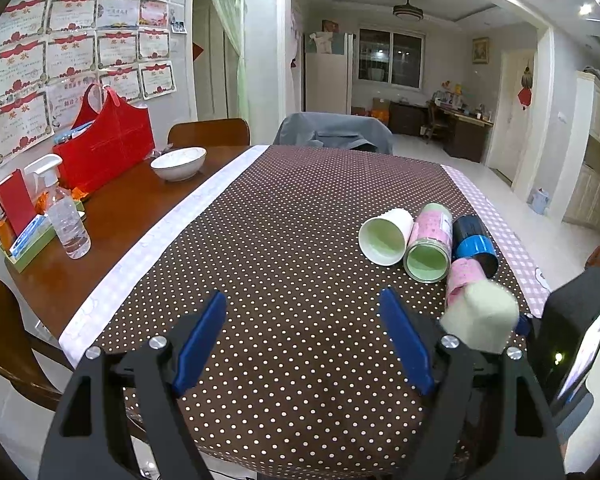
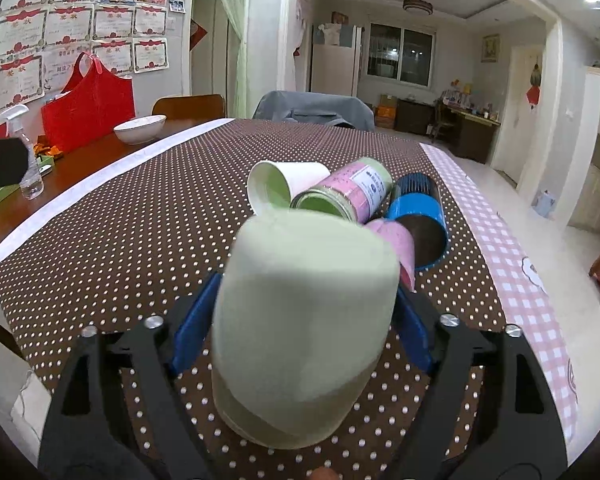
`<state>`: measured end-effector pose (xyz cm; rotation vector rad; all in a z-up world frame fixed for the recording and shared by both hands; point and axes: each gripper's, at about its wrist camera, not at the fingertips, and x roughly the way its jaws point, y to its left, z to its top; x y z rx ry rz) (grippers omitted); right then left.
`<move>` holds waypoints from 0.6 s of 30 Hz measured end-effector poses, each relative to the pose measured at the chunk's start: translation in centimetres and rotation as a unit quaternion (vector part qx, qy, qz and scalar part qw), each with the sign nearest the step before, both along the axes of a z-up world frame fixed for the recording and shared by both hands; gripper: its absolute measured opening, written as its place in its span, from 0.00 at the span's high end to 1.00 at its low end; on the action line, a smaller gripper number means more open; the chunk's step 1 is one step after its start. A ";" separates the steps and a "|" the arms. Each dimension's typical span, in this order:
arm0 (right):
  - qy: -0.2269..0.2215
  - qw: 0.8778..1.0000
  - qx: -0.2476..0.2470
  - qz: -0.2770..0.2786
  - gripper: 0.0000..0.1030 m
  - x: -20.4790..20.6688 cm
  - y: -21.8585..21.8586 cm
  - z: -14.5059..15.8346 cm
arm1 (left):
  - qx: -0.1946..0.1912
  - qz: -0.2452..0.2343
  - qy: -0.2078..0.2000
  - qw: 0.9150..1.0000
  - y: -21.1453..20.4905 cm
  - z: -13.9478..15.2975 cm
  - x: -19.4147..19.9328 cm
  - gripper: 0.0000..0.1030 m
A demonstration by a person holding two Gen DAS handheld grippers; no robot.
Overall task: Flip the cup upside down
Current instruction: 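Rotate the held cup with the right tool so its base faces up, then lower the cup rim-down onto the tablecloth and open the right tool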
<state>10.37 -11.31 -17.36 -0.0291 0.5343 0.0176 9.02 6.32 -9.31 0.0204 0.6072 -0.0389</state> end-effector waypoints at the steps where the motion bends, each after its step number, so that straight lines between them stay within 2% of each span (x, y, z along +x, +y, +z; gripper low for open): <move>1: 0.003 1.000 0.005 0.010 0.08 -0.1 0.0 0.1 | 0.001 -0.001 0.000 1.000 -0.1 0.0 0.0 0.24; 5: 0.004 0.999 0.031 0.028 0.06 -0.9 -0.2 1.0 | 0.003 -0.003 -0.001 1.000 -0.5 0.2 -0.2 0.24; 10: -0.005 0.995 0.088 0.037 0.06 -1.7 -1.9 3.5 | 0.003 -0.005 -0.006 1.000 -0.8 0.6 -0.6 0.24; 18: -0.018 0.990 0.141 0.014 0.06 -2.9 -5.0 7.0 | 0.003 -0.010 -0.021 1.000 -1.4 1.7 -1.6 0.23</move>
